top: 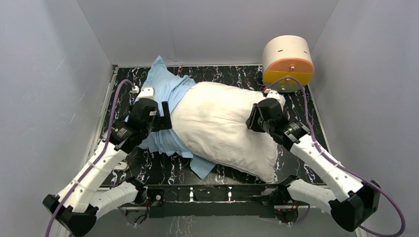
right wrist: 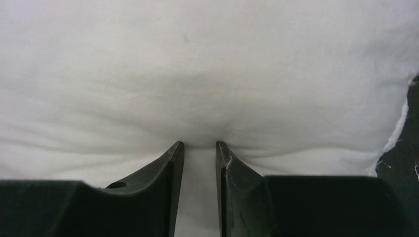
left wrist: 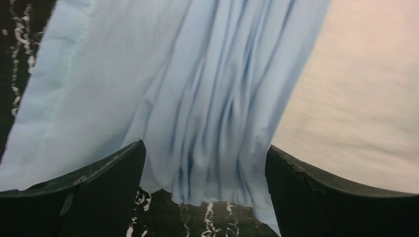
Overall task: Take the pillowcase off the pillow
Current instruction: Remove the pillow from the pillowcase.
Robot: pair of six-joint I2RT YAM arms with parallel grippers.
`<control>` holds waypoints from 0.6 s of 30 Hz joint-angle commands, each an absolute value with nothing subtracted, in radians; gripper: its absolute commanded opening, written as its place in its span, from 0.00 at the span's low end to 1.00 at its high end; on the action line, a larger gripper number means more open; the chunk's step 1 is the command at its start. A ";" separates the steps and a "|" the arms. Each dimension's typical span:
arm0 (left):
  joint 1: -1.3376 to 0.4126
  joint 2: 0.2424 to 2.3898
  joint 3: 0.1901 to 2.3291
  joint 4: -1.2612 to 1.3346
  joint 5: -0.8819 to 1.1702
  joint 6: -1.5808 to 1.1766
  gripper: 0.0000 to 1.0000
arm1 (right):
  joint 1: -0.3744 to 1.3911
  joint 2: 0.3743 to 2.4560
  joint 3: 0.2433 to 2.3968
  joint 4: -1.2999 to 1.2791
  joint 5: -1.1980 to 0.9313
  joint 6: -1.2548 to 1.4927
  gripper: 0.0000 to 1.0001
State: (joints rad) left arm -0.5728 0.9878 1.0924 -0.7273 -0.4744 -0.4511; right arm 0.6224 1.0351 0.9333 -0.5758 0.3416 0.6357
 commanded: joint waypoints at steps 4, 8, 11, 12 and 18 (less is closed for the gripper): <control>-0.569 0.779 1.115 -0.722 -0.181 -0.481 0.96 | 0.624 0.921 1.043 -0.423 -0.099 0.368 0.61; -0.569 0.711 1.079 -0.739 -0.078 -0.537 0.98 | 0.701 0.902 1.005 -0.343 -0.188 0.312 0.73; -0.569 0.687 1.021 -0.731 -0.010 -0.582 0.98 | 0.897 0.913 0.947 -0.292 -0.036 0.236 0.75; -0.569 0.684 1.000 -0.731 -0.001 -0.594 0.98 | 0.995 0.923 0.930 -0.285 0.092 0.193 0.76; -0.569 0.639 0.859 -0.702 0.092 -0.668 0.98 | 1.462 1.025 0.755 -0.126 0.830 -0.069 0.85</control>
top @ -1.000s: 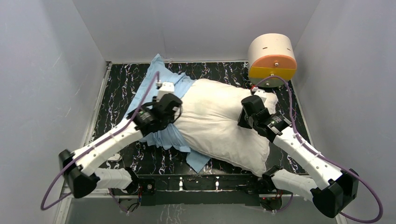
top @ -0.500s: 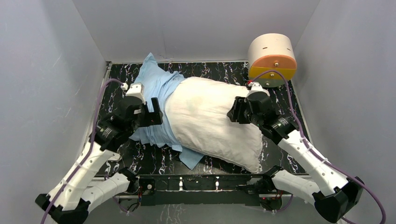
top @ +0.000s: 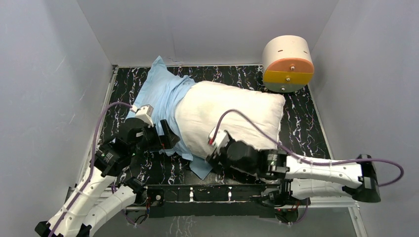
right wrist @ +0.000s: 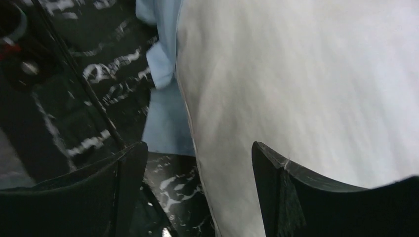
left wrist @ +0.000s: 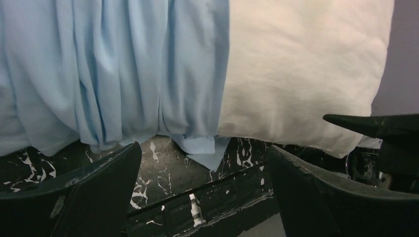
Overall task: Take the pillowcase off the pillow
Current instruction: Remove the pillow from the pillowcase.
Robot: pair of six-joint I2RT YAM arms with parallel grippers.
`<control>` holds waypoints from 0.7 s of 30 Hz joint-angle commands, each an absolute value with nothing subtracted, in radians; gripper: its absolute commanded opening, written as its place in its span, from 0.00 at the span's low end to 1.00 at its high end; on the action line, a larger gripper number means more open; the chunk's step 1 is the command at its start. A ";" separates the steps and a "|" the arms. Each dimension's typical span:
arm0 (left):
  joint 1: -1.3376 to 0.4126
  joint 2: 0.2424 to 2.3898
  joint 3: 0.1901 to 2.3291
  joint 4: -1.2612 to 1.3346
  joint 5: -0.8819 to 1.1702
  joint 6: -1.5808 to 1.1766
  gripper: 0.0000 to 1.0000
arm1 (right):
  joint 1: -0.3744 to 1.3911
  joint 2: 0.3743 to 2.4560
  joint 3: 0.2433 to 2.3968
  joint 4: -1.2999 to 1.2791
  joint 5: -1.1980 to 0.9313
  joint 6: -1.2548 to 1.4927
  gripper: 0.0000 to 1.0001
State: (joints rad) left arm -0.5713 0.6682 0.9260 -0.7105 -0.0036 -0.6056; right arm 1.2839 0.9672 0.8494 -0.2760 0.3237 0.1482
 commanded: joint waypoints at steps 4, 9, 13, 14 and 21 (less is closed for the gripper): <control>-0.569 0.601 0.763 -0.657 0.112 -0.734 0.98 | 1.473 1.130 0.707 -0.113 1.001 -0.070 0.86; -0.569 0.584 0.651 -0.575 0.128 -0.765 0.98 | 1.473 1.255 0.647 0.022 1.173 -0.038 0.56; -0.570 0.545 0.555 -0.499 0.127 -0.834 0.98 | 1.473 1.280 0.654 0.078 1.200 0.033 0.09; -0.569 0.535 0.532 -0.482 0.129 -0.838 0.98 | 1.473 1.270 0.658 0.081 1.212 0.053 0.00; -0.569 0.464 0.219 -0.074 0.278 -0.963 0.98 | 1.472 1.139 0.737 0.039 1.070 0.207 0.00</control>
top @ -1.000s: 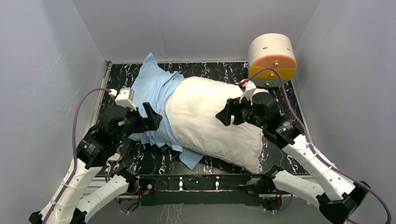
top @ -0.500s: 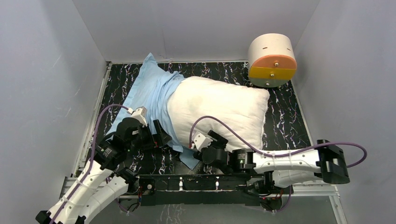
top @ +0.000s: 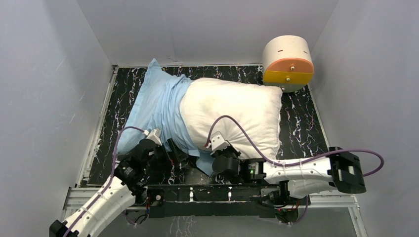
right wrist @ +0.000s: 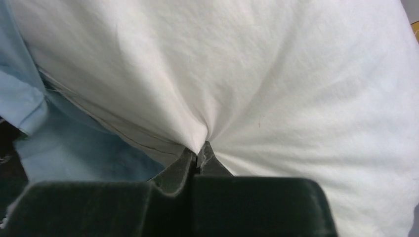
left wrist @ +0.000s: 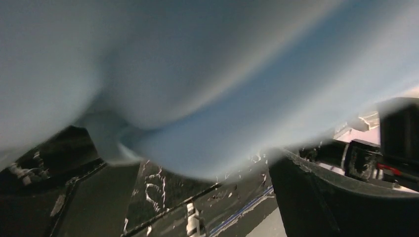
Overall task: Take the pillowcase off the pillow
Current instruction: Remove the pillow from the pillowcase.
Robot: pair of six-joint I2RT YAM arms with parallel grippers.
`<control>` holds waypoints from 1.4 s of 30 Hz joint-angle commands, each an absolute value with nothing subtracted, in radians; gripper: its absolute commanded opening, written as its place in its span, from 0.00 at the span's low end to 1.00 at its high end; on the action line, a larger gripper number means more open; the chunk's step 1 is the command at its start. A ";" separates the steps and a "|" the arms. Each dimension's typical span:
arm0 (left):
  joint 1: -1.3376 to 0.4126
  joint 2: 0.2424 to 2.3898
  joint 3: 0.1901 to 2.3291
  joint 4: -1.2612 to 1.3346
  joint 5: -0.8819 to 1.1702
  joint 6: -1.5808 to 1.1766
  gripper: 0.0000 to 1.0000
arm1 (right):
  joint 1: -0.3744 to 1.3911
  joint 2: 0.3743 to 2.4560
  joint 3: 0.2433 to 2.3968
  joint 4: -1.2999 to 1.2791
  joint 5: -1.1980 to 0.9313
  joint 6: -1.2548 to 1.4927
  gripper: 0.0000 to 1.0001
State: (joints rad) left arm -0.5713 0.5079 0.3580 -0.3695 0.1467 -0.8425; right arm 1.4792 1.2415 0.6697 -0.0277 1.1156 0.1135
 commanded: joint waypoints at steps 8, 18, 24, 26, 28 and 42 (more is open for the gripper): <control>-0.576 0.581 0.203 0.257 0.225 -0.980 0.98 | 1.472 1.060 0.738 0.043 0.949 0.288 0.00; -0.586 0.784 0.243 0.331 0.234 -0.921 0.47 | 1.468 1.011 0.723 -0.039 0.928 0.342 0.00; -0.585 0.639 0.384 -0.118 -0.168 -0.786 0.00 | 1.466 0.946 0.717 -0.085 0.972 0.360 0.00; -0.585 0.608 0.430 -0.208 -0.272 -0.757 0.00 | 1.463 0.922 0.715 -0.107 1.000 0.364 0.00; -0.584 0.581 0.465 -0.258 -0.337 -0.719 0.00 | 1.460 0.896 0.717 -0.130 1.025 0.370 0.00; -0.584 0.567 0.667 -0.443 -0.339 -0.626 0.36 | 1.455 0.836 0.670 -0.201 1.063 0.354 0.00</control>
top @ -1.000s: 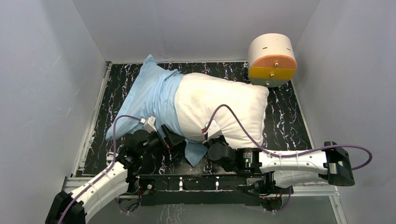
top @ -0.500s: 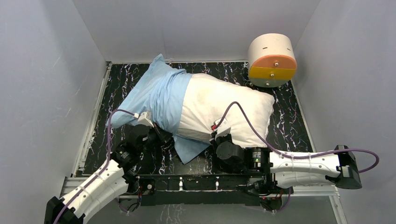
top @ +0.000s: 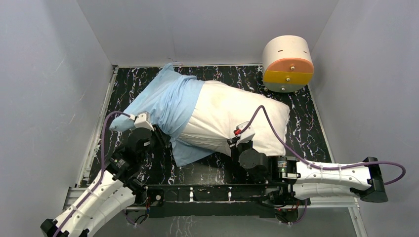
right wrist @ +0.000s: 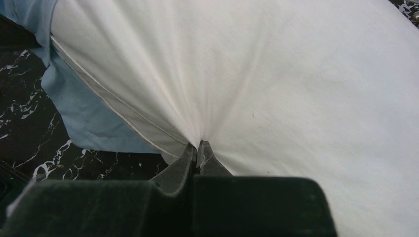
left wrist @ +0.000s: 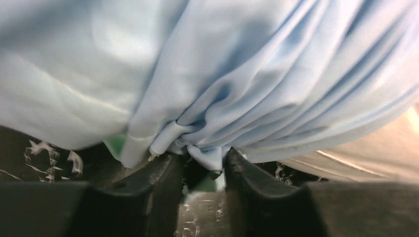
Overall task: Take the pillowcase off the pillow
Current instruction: Remove the pillow from the pillowcase.
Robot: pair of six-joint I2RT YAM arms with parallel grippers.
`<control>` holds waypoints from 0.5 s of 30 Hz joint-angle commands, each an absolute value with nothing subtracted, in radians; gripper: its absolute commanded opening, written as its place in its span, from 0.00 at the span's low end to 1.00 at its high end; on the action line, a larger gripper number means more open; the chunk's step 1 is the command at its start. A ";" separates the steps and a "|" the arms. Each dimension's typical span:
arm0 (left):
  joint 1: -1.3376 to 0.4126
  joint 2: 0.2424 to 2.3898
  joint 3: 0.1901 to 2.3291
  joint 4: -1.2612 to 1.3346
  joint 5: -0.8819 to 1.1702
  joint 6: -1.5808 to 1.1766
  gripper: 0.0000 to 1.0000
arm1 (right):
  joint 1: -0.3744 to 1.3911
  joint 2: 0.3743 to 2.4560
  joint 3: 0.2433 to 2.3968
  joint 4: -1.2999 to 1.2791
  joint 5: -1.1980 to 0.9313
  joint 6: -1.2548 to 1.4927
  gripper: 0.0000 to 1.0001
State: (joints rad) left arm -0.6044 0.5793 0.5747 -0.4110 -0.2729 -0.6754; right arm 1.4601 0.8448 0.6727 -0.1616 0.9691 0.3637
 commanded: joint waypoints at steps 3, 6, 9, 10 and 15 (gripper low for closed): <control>-0.584 0.556 0.706 -0.468 -0.259 -0.617 0.62 | 1.456 0.856 0.641 -0.185 1.029 0.337 0.00; -0.584 0.547 0.770 -0.533 -0.240 -0.607 0.81 | 1.456 0.885 0.628 -0.187 1.002 0.337 0.00; -0.586 0.540 0.844 -0.596 -0.250 -0.580 0.86 | 1.456 0.919 0.619 -0.199 1.007 0.344 0.00; -0.585 0.541 0.864 -0.614 -0.259 -0.568 0.88 | 1.455 0.926 0.617 -0.205 1.014 0.349 0.00; -0.584 0.592 0.928 -0.683 -0.303 -0.497 0.96 | 1.456 0.929 0.607 -0.258 1.065 0.420 0.00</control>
